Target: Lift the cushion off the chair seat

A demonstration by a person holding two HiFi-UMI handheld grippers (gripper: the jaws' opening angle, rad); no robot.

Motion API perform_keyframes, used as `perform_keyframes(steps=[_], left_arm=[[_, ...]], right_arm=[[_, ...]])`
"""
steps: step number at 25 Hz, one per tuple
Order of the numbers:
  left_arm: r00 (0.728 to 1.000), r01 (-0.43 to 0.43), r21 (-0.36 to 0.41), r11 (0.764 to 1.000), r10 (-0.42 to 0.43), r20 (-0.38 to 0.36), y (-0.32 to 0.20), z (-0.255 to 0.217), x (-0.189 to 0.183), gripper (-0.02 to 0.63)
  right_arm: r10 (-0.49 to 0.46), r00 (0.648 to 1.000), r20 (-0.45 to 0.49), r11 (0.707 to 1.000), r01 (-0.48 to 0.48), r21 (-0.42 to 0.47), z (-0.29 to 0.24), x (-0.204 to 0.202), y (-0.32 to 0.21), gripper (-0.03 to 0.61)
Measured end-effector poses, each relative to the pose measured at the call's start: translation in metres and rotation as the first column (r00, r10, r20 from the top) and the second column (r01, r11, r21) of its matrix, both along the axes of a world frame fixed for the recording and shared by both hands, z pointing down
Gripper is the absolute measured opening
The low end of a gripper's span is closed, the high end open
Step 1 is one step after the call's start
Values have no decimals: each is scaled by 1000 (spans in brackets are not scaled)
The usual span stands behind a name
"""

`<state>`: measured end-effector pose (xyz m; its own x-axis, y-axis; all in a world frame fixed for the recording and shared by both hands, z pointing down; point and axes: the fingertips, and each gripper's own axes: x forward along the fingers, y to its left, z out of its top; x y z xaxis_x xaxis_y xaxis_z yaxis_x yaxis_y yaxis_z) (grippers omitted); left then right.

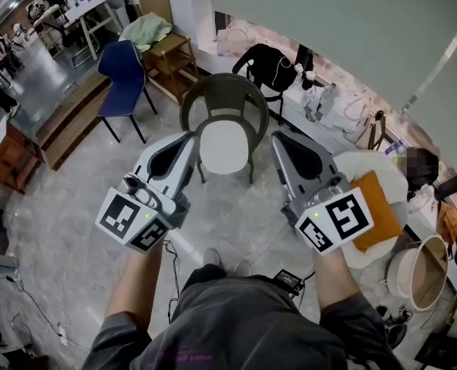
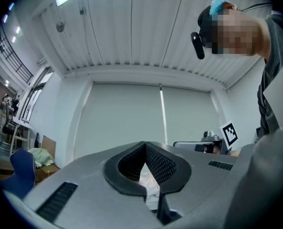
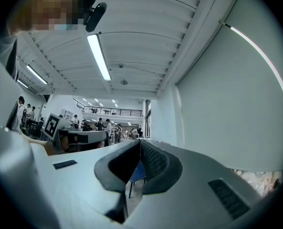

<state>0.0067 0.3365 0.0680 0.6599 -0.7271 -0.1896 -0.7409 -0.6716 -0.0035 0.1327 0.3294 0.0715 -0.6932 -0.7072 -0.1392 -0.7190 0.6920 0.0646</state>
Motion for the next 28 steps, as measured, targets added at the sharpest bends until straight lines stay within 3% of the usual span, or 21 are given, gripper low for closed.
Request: perform_keyframes(steps=[13, 28], left_arm=[[1000, -1, -15, 1000, 0, -18, -53, 11, -14, 9], [998, -49, -63, 997, 46, -42, -180, 36, -64, 9]], right_arm=[[4, 1000, -15, 1000, -4, -23, 11, -12, -52, 14], [39, 999, -24, 996, -41, -78, 38, -70, -175, 14]])
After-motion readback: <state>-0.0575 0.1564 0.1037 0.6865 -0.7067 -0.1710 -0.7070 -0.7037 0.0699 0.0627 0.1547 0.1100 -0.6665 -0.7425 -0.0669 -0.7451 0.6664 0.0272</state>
